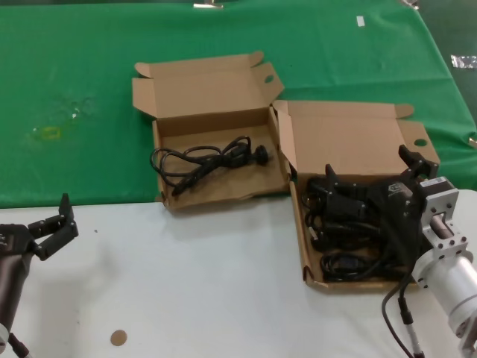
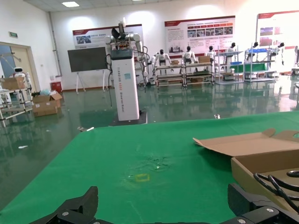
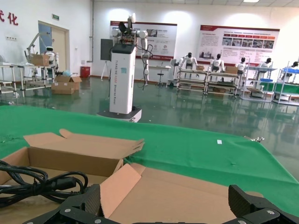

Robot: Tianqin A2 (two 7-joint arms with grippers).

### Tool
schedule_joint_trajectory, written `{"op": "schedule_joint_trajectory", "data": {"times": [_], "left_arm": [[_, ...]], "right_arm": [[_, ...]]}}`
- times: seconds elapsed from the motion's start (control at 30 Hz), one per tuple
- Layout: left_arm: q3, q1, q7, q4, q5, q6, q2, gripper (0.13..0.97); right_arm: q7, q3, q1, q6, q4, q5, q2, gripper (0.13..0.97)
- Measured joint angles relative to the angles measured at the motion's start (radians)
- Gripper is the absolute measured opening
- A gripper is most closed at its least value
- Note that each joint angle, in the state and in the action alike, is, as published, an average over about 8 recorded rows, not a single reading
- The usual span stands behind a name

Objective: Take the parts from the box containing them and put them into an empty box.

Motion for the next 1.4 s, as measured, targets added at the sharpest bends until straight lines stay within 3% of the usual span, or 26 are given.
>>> {"op": "schedule_joint_trajectory", "data": {"times": [1.4], "left_arm": [[0.0,0.0,0.0,0.0,0.0,0.0,0.0,0.966]], "right_arm": [[0.0,0.0,0.0,0.0,0.0,0.0,0.0,0.966]]}}
